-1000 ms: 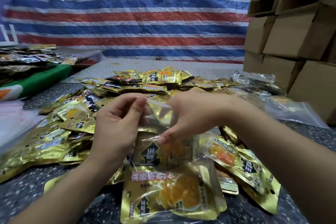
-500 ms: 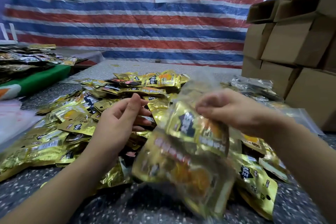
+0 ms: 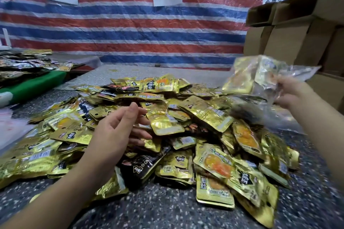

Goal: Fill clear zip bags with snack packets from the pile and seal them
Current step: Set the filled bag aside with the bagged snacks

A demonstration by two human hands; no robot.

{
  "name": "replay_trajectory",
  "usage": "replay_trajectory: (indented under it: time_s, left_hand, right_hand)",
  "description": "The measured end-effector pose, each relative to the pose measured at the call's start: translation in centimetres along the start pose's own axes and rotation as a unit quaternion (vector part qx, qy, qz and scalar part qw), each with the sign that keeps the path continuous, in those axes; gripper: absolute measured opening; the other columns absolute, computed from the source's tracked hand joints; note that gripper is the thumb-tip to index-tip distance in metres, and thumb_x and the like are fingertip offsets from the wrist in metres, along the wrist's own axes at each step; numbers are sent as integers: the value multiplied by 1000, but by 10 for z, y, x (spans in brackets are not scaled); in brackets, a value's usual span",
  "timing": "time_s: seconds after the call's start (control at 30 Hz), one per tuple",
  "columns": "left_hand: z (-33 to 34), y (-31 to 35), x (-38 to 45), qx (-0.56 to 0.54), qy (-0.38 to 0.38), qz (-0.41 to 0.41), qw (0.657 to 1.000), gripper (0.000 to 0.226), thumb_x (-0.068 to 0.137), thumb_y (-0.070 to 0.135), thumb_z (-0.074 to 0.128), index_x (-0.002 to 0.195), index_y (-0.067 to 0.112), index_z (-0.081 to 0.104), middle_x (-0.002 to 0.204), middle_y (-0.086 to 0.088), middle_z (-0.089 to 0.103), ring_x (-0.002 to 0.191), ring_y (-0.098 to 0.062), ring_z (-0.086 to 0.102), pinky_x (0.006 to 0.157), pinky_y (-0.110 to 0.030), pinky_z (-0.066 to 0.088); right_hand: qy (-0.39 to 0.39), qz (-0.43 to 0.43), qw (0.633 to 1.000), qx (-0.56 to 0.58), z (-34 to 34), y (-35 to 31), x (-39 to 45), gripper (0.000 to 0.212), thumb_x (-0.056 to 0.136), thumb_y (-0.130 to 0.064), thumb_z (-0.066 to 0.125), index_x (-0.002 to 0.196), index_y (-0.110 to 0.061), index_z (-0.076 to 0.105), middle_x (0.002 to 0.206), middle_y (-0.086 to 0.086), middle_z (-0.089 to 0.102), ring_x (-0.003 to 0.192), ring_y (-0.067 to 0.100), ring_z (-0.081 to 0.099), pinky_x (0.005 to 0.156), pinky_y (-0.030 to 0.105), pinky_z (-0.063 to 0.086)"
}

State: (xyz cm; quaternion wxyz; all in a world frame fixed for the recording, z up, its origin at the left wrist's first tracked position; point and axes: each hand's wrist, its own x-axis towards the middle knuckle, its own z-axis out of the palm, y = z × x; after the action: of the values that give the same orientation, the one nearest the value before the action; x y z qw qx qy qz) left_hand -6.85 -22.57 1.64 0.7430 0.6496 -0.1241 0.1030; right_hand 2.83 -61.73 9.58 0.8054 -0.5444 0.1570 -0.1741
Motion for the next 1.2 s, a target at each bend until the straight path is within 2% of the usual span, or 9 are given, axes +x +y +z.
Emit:
replay_trajectory:
  time_s: [0.13,0.23,0.37,0.53,0.73,0.9,1.03,1.13,1.2]
  left_hand:
    - [3,-3,-3,19,-21,-8,1000,41,73,60,55,87,28,74,84,-4,73,63,-20,68,52,-24,54]
    - [1,-2,-2,31,-37,-19,999,36,69,60,56,84,33,74,85,-4,73,62,-18,67,52,-23,54]
    - [-2,-4,-1,44,-39,-17,998,37,68,60,56,86,33,74,84,-3,73,60,-18,66,52,-22,54]
    - [0,-6,-1,46,-45,-14,998,36,68,60,57,86,34,73,85,-4,73,61,-18,66,53,-22,55]
    - [1,-8,-1,52,-50,-21,997,40,72,58,56,94,29,73,87,-6,73,60,-21,67,52,-24,55]
    - [0,-10,0,58,-58,-28,996,48,69,62,57,99,27,71,87,-5,73,60,-22,67,52,-23,55]
    - [1,-11,0,60,-66,-38,995,48,70,61,56,101,27,70,86,-4,73,60,-21,67,52,-23,54]
    - [2,-11,1,73,-67,-42,994,45,75,57,53,102,25,69,86,-2,74,60,-19,68,52,-22,55]
    - [2,-11,1,82,-65,-40,994,44,76,56,51,102,25,69,85,0,74,60,-18,68,53,-21,55]
  right_hand:
    - [131,47,953,-269,-49,39,31,50,104,2,37,151,-5,25,48,13,59,33,13,58,25,24,40]
    - [151,46,924,-349,-67,54,59,87,97,11,44,156,-16,-14,92,33,43,40,36,61,66,53,58]
    - [280,-47,868,-408,-62,55,64,96,82,-4,75,156,-16,15,142,19,46,118,40,58,92,57,52]
    - [237,-260,665,-659,-40,55,48,57,90,-32,63,135,-2,46,136,26,46,123,44,47,102,54,43]
    - [-95,-118,650,-744,-17,85,48,63,103,-56,26,156,-21,25,164,7,21,151,31,17,121,47,14]
    - [-92,-81,646,-754,-20,88,45,65,102,-58,20,158,-26,14,167,6,10,153,31,6,123,50,6]
    - [-26,-186,679,-709,-10,79,15,51,106,-47,25,143,-19,48,152,8,42,143,28,34,116,56,23]
    - [-6,-325,730,-601,11,78,-30,36,105,-34,37,84,-16,61,95,5,62,99,31,57,78,39,42]
    - [-29,-372,757,-536,29,79,-66,34,104,-28,44,80,-12,62,81,1,58,77,16,53,59,26,31]
